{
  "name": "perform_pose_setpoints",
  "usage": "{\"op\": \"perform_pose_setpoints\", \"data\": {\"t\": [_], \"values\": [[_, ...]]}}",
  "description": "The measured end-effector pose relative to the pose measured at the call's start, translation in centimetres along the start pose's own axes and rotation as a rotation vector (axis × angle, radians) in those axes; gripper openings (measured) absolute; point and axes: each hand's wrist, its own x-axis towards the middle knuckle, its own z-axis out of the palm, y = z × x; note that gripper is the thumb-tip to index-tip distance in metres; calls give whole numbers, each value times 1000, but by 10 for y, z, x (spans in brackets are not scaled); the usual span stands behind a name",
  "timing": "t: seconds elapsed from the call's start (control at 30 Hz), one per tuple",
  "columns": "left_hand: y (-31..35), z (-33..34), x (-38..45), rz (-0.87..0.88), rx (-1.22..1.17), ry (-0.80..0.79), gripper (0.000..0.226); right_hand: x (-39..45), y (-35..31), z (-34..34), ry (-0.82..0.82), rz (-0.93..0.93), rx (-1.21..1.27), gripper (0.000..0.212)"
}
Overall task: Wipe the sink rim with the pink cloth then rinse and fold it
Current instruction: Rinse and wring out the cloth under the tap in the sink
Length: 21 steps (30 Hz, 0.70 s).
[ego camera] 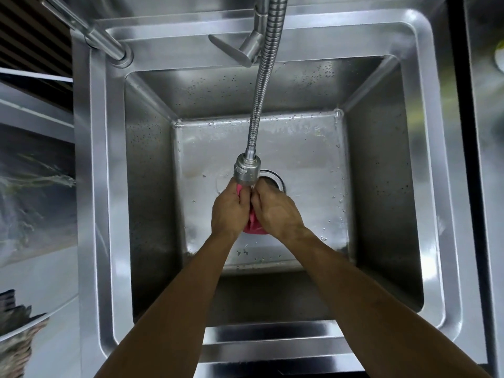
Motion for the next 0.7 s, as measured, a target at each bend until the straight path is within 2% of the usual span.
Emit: {"op": "perform_pose_setpoints", "data": {"t": [0.07,0.17,0.23,0.3,0.4,0.47,0.6,0.67,0.7], "values": [[-3,-3,0,-31,10,22,23,-4,-6,1,-50,-73,-58,22],[-1,-8,-4,-47,-35,-22,22,-3,-5,-2,-24,-3,9,23],[0,-15,-7,-37,-68,-121,20,-5,1,-8,-73,64,89,24],[-1,-32,-10,-57,-118,-262,15,-16,8,-19,-216,101,195,28],[-3,-64,-19,-84,-241,-504,14,-35,17,-39,-398,130,321,47],[2,-78,-25,-120,-279,-596,17,-43,16,-51,-387,115,322,43],[25,-105,-19,-74,-191,-693,11,-51,-1,-72,-322,-85,231,30],[43,-121,-7,-67,-199,-651,17,-52,-8,-86,-310,-145,193,32],[55,-127,0,-69,-233,-574,19,-51,-12,-94,-294,-171,174,34]]}}
